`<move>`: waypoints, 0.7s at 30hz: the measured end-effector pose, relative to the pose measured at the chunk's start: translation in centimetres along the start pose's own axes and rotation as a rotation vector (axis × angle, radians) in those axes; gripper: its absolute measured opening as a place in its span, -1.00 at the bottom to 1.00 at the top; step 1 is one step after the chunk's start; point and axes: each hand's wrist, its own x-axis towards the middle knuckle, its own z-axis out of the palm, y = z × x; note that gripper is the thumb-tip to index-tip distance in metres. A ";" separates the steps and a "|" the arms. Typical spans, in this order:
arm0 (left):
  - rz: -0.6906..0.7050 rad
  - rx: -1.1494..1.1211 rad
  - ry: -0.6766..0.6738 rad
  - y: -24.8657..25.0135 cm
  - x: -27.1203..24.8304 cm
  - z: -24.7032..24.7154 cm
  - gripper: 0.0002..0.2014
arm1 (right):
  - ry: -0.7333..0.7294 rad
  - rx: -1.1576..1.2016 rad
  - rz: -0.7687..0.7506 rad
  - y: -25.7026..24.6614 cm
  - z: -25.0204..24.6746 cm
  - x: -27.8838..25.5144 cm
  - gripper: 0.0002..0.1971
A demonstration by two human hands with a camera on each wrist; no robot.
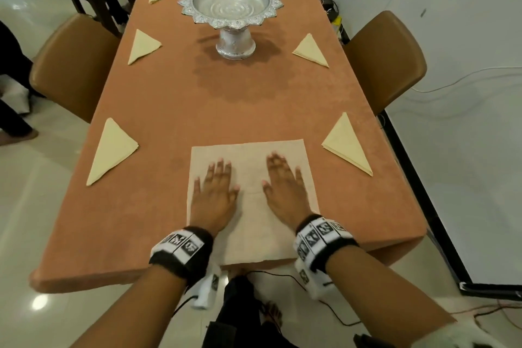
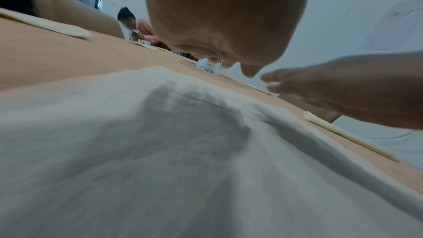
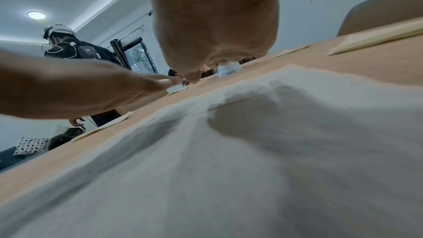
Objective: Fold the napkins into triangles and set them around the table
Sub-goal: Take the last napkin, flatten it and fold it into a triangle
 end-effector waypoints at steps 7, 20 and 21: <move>-0.069 0.031 -0.260 -1.3 7.8 -0.5 -0.44 | -0.222 -0.093 -0.008 1.5 1.9 6.9 -0.37; -0.011 0.077 0.008 -9.0 11.4 -4.8 -0.65 | -0.131 -0.030 0.023 9.4 -4.6 12.0 -0.54; -0.007 0.049 0.021 -9.0 11.5 -4.8 -0.68 | -0.142 -0.056 0.005 9.4 -4.7 12.0 -0.57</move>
